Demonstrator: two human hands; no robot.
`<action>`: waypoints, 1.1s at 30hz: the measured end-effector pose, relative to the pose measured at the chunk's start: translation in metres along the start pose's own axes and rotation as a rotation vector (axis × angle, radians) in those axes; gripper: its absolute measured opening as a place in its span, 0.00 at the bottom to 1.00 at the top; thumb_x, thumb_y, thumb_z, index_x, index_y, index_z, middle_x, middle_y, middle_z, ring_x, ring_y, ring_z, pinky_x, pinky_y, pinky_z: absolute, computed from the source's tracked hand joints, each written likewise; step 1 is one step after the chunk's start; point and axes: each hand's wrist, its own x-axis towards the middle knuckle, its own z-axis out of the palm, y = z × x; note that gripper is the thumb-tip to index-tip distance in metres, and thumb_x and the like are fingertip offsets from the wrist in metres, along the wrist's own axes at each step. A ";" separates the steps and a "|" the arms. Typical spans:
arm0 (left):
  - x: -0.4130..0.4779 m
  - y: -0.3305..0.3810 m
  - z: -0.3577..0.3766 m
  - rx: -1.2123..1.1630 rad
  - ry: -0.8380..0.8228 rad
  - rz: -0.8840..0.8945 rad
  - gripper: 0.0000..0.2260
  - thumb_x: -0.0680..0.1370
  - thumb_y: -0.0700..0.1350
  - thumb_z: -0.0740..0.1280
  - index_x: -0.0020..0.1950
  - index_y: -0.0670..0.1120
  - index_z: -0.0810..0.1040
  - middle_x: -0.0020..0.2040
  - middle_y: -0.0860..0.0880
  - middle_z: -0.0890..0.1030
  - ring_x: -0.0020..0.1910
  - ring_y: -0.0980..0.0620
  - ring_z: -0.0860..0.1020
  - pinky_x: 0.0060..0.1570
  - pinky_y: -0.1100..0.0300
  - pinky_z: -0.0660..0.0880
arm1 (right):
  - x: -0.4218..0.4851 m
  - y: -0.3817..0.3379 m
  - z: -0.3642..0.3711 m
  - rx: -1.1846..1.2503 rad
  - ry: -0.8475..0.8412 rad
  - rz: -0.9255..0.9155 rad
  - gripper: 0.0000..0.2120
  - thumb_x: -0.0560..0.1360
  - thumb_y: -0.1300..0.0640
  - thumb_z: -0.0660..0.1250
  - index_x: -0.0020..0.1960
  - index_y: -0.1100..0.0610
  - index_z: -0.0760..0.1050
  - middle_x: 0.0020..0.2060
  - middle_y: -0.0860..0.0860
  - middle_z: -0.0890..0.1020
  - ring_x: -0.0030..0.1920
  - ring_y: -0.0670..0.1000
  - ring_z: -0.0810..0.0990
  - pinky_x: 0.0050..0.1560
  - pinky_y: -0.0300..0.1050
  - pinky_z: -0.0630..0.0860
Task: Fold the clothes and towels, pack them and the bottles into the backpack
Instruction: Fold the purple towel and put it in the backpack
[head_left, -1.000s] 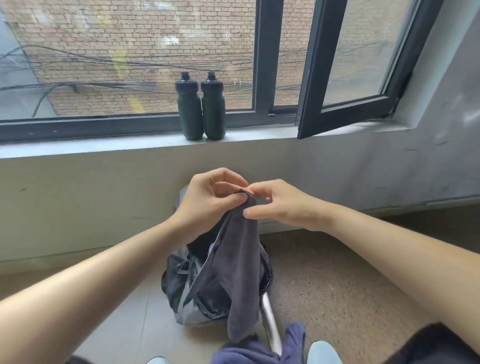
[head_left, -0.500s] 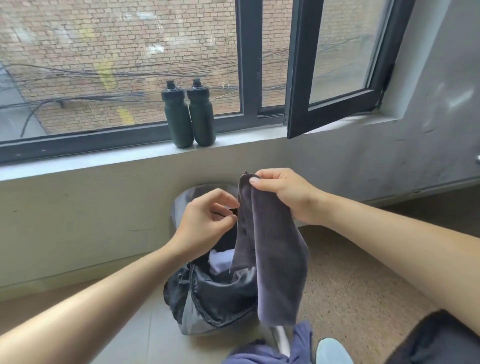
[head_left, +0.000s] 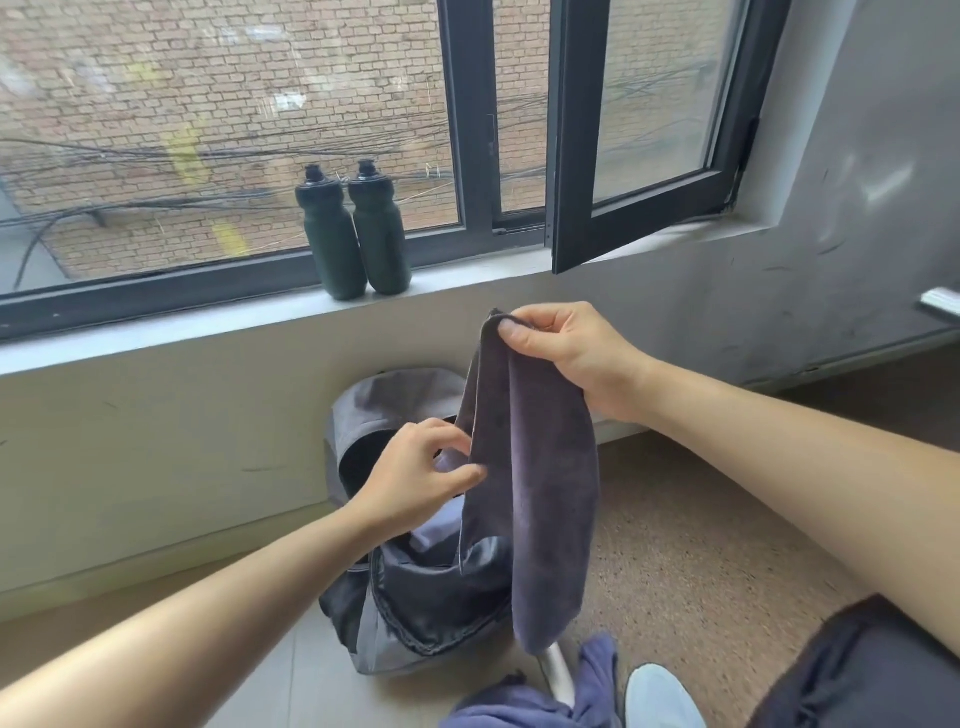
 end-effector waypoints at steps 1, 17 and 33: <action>0.000 -0.006 0.003 0.031 -0.039 0.008 0.16 0.72 0.51 0.76 0.32 0.66 0.74 0.40 0.61 0.78 0.43 0.59 0.76 0.47 0.61 0.68 | 0.002 -0.001 -0.003 0.015 0.034 -0.013 0.06 0.80 0.59 0.68 0.50 0.58 0.84 0.42 0.51 0.87 0.43 0.48 0.85 0.46 0.42 0.82; -0.002 -0.057 -0.027 -0.055 -0.110 -0.054 0.07 0.79 0.43 0.72 0.41 0.50 0.84 0.32 0.55 0.77 0.34 0.59 0.71 0.40 0.56 0.71 | 0.011 0.032 -0.068 -0.139 0.498 -0.035 0.10 0.82 0.55 0.68 0.44 0.53 0.85 0.42 0.50 0.86 0.43 0.49 0.81 0.50 0.45 0.79; 0.009 -0.042 -0.071 -0.507 0.641 -0.309 0.07 0.81 0.44 0.72 0.42 0.50 0.83 0.40 0.51 0.84 0.40 0.57 0.77 0.42 0.63 0.75 | 0.019 0.046 -0.070 -0.435 0.393 0.078 0.08 0.82 0.58 0.66 0.47 0.57 0.81 0.41 0.51 0.83 0.40 0.48 0.78 0.42 0.40 0.75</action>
